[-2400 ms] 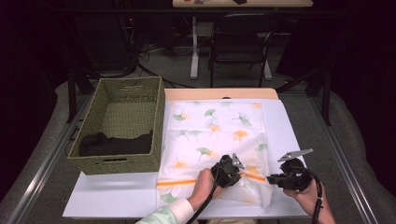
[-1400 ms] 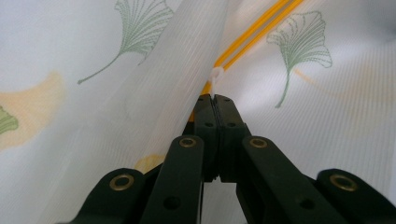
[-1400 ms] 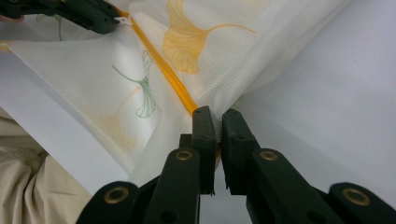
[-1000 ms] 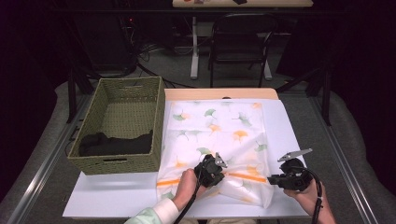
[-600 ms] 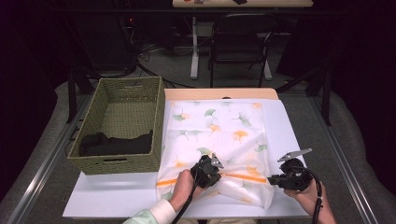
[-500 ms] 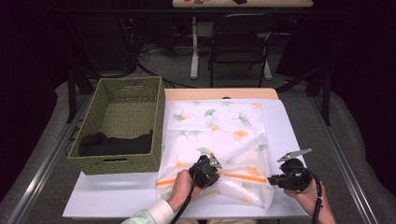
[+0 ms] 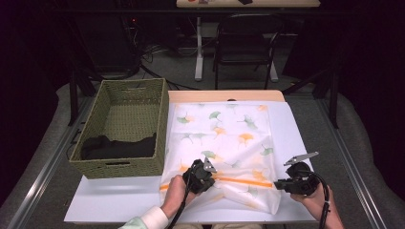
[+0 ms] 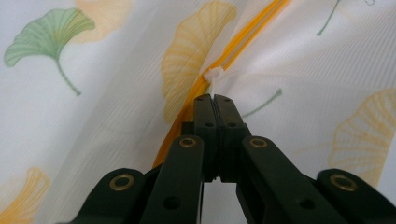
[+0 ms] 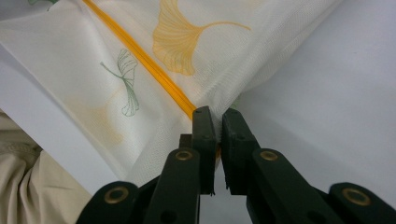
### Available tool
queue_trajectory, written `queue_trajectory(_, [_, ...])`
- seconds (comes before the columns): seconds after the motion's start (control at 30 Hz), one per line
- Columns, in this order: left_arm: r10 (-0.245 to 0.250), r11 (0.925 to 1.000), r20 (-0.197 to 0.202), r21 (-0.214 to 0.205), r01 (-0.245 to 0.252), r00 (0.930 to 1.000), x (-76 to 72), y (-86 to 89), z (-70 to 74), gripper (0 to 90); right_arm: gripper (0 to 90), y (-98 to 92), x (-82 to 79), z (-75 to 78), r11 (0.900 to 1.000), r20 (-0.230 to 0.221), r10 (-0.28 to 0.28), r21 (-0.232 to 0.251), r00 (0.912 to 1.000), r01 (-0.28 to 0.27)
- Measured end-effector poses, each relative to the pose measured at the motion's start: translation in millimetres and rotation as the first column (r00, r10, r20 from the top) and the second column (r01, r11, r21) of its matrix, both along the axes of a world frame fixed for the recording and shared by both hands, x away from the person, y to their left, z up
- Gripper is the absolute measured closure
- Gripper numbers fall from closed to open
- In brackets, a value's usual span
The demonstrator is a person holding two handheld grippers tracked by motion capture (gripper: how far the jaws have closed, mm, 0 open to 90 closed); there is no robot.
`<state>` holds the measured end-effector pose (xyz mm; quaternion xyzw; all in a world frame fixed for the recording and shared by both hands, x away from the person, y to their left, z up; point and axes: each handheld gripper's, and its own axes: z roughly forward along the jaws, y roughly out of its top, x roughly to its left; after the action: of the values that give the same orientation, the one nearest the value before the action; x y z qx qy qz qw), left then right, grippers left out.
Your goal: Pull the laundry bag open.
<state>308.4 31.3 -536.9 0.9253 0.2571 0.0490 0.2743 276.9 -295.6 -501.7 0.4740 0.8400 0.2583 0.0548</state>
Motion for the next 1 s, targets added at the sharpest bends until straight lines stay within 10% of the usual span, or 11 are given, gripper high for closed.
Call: queue_trajectory(1.0, [0.065, 0.9974, -0.038, 0.032, -0.064, 0.9971, -20.5, 69.2, 3.6, 89.8, 85.2, 4.9, -0.4, -1.9, 0.9998, -0.014, 0.010, -0.017, 0.9998, -0.011])
